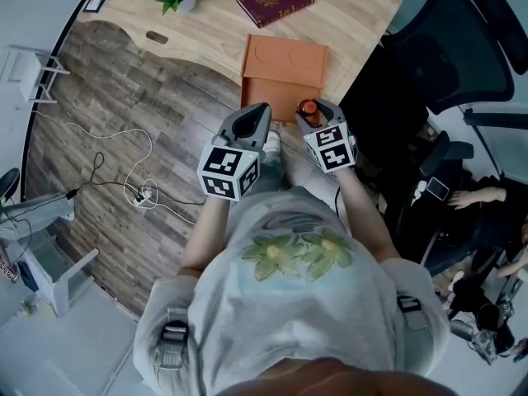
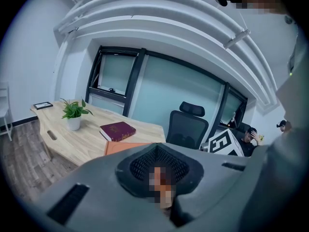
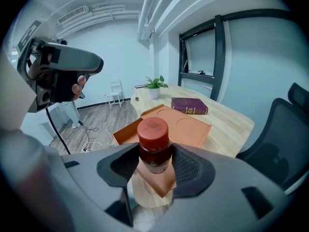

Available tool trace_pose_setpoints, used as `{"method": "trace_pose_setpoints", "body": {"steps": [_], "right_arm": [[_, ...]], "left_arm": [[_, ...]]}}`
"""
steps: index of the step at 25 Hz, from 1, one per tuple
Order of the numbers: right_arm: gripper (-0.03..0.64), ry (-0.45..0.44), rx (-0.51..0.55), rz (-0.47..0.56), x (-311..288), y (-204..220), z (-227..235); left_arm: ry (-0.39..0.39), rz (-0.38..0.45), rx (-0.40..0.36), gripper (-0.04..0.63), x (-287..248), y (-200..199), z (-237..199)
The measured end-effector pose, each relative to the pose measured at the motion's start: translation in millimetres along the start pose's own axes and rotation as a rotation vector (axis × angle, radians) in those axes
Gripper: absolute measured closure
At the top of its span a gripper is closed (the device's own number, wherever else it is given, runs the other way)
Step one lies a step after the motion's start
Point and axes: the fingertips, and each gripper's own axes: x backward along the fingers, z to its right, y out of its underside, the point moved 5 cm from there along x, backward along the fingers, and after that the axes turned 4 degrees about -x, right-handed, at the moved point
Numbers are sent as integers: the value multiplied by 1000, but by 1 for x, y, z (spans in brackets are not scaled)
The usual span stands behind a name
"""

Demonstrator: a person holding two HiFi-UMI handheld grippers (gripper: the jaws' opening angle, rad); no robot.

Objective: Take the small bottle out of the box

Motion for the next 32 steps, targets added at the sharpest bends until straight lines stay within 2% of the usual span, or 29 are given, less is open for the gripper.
{"method": "trace_pose_setpoints", "body": {"steps": [32], "right_arm": [[408,-30,55,171,72,-63,-19]], "left_arm": [[17,12,-12,588,3,-1,12]]}}
